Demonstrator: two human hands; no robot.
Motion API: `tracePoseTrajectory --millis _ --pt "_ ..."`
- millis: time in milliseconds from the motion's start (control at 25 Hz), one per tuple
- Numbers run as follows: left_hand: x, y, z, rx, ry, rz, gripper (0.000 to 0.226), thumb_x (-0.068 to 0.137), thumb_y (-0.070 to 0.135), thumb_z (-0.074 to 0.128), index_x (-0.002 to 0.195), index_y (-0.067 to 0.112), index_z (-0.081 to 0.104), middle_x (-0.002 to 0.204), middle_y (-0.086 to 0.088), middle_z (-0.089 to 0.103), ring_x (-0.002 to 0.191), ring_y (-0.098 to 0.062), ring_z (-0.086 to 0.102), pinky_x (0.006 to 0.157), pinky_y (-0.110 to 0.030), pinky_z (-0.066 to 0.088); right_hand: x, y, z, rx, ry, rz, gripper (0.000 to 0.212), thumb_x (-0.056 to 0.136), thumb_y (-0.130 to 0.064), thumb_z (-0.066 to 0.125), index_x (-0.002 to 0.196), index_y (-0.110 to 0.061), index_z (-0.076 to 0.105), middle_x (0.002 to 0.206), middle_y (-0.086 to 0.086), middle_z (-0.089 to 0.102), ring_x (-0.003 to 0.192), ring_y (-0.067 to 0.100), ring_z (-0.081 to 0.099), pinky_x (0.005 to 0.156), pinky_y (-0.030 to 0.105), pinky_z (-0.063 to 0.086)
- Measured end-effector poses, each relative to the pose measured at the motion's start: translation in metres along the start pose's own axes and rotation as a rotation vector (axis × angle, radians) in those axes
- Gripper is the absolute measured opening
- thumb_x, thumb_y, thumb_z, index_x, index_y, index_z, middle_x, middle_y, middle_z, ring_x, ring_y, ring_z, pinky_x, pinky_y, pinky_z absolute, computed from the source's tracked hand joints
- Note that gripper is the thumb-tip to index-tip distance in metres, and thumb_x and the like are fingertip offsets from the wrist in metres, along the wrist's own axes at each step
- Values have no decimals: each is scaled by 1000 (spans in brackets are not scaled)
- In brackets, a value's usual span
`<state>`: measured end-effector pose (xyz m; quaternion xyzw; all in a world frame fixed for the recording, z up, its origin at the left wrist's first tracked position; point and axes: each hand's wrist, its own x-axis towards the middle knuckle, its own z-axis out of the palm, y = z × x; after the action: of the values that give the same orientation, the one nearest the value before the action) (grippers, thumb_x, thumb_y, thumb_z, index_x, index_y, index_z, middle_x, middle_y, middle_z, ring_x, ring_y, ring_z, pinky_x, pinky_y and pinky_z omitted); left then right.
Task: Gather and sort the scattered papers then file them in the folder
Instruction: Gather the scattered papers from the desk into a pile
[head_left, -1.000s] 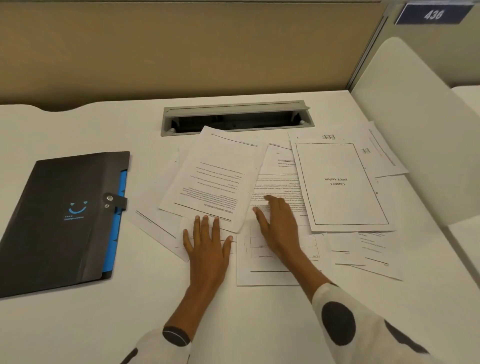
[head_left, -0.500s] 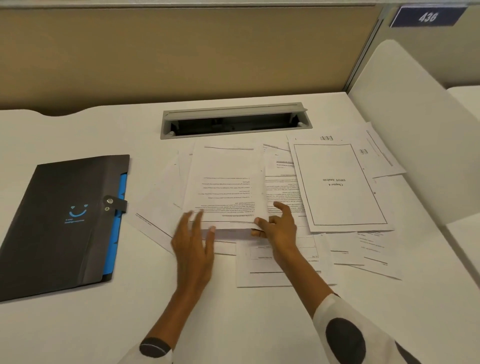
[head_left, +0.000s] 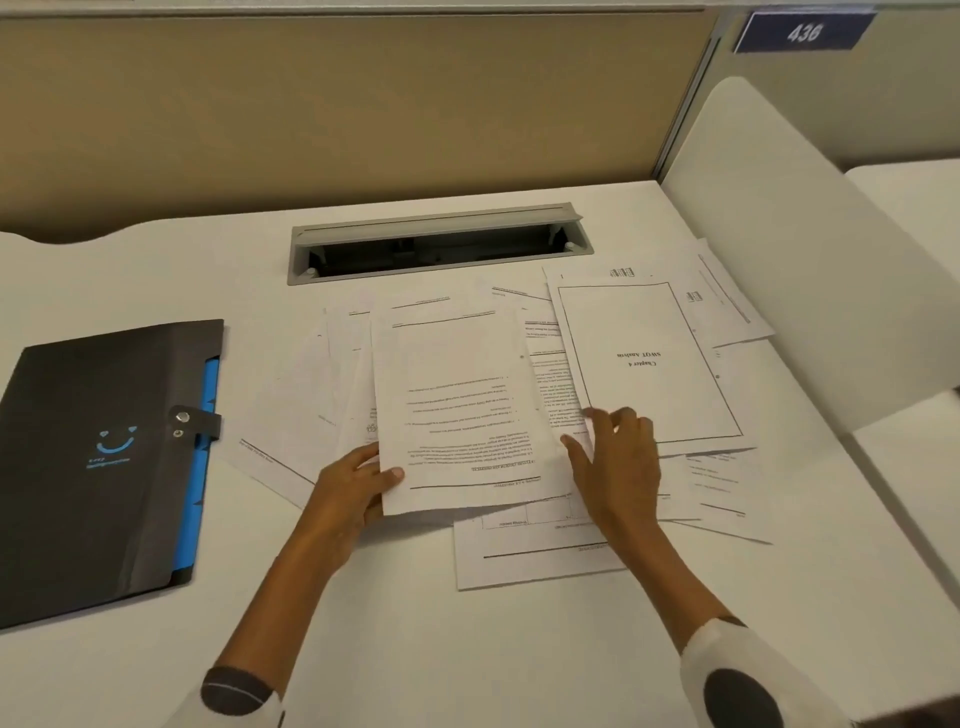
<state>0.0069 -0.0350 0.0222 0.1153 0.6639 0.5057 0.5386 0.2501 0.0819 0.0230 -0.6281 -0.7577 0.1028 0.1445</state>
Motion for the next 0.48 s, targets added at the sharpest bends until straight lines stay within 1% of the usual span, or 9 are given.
tracePoseTrajectory --millis 80,120,200,280,320,360,400,440,480 --pt "0 -9 -1 -27 12 14 33 81 -1 64 109 16 62 99 0 73 82 -14 72 60 -21 58 8 9 5 -93 -149 32 60 90 -33 57 142 -13 33 144 17 40 133 32 35 107 41 33" --pt "-1 -13 -3 -34 14 16 31 81 -1 64 106 17 63 98 1 74 81 -13 72 60 -20 58 9 13 8 -93 -224 56 61 94 -27 51 147 -14 23 151 16 31 140 32 26 112 40 27" --pt "-4 -19 -6 -51 19 13 30 81 -1 64 105 17 64 95 3 75 82 -13 72 60 -21 58 6 19 13 -135 -247 19 60 95 -8 42 149 -13 17 153 15 30 142 32 26 111 41 30" --pt "-6 -24 -7 -53 18 12 28 81 -2 63 102 16 65 92 4 76 82 -15 72 60 -22 58 3 24 11 -153 -135 -80 64 87 7 45 146 -6 25 142 19 46 126 36 48 95 43 45" --pt "-8 -25 -5 -58 12 9 27 81 -3 62 101 17 65 91 3 76 81 -15 72 60 -22 58 3 24 6 -130 -63 -123 64 83 12 50 143 -2 33 129 22 57 107 38 61 80 42 51" --pt "-8 -25 -3 -62 5 5 27 82 -3 61 100 17 65 91 3 76 82 -16 72 61 -24 59 1 22 2 -109 -2 -165 64 76 16 57 137 2 42 111 23 67 84 37 67 65 38 53" --pt "-9 -26 -1 -59 -6 3 28 82 -3 60 100 18 65 91 3 76 83 -17 72 64 -26 60 0 18 -1 -100 69 -217 65 67 19 64 129 5 51 93 22 72 65 34 67 52 34 52" --pt "-8 -26 2 -48 -19 2 28 83 -4 59 100 18 64 91 4 76 85 -18 72 67 -28 60 -3 13 -3 -91 144 -282 67 57 21 71 121 6 58 80 19 73 53 30 66 43 30 50" --pt "-8 -26 5 -40 -32 0 29 83 -4 58 100 19 63 90 5 76 85 -18 72 69 -30 60 -8 4 -5 -83 186 -353 69 49 20 76 115 5 63 73 15 74 48 27 65 40 26 48"
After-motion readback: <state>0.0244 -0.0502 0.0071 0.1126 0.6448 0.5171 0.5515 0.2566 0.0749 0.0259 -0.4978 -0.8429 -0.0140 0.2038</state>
